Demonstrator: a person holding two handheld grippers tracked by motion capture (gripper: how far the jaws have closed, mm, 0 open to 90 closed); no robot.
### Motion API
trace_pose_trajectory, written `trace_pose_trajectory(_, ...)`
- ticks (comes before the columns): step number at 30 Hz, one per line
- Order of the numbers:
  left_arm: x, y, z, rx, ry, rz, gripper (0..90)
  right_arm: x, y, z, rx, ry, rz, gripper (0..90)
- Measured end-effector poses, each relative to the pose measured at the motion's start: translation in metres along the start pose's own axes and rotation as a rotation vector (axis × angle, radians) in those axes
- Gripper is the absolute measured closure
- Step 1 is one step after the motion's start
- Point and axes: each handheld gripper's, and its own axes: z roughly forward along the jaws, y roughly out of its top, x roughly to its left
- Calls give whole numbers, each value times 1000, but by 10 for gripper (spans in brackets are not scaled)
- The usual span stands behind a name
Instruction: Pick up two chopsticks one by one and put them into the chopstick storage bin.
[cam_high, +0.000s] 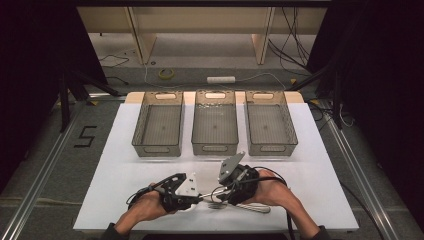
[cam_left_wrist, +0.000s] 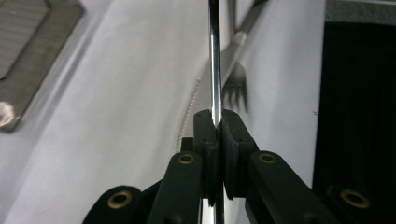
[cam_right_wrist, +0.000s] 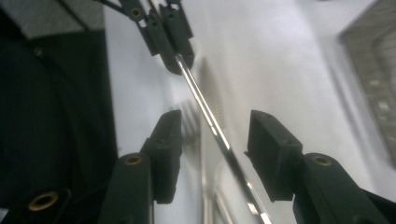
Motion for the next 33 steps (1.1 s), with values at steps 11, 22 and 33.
trace_pose_trajectory(11, 20, -5, -15, -48, 160, -184, 854, -8, -13, -21, -209, -167, 171, 335)
trace_pose_trajectory(22, 48, -16, -34, -117, 273, -348, 854, -11, -53, -19, -312, -204, 311, 288)
trace_pose_trajectory(33, 85, -20, -51, -170, 366, -475, 854, -6, -78, -20, -376, -207, 390, 269)
